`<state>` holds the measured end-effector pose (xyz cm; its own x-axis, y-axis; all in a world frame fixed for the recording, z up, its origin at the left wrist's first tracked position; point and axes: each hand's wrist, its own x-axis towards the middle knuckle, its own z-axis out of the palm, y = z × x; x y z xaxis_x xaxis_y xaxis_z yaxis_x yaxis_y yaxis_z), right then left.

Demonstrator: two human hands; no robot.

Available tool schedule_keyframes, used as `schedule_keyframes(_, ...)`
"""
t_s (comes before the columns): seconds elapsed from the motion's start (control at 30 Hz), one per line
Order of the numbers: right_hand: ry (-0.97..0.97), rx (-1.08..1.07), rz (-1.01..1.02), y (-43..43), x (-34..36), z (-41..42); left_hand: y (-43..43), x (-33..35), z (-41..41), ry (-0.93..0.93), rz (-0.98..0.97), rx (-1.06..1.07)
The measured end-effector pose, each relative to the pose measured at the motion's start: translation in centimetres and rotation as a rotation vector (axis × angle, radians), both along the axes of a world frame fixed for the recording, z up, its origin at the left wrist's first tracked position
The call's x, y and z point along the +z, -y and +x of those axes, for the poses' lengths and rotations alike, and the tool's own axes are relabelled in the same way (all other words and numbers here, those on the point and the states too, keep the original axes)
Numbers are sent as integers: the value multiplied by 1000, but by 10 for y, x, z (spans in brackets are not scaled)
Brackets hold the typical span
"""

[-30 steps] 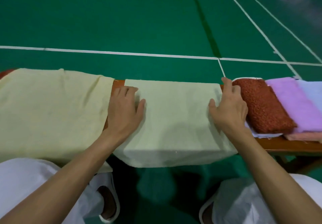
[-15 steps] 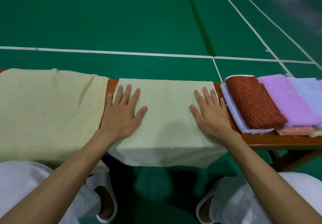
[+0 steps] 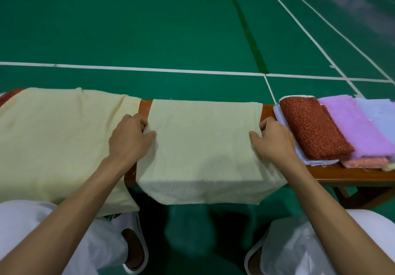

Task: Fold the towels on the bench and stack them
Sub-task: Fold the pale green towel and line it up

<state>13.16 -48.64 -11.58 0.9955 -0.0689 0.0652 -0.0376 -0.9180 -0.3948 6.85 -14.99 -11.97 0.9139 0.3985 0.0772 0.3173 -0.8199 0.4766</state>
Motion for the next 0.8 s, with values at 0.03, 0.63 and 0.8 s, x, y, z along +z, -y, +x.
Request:
schedule_keyframes(0.03,7,2,18,1,-2,0,-1,0,2,29,-21,-16)
schedule_keyframes(0.63,-264,247,890,38,40,-5,-28,42,-9,-188,-759,-152)
schedule_keyframes(0.8,-155,224,722,40,49,-9,-33,47,-15,-80,-534,-118)
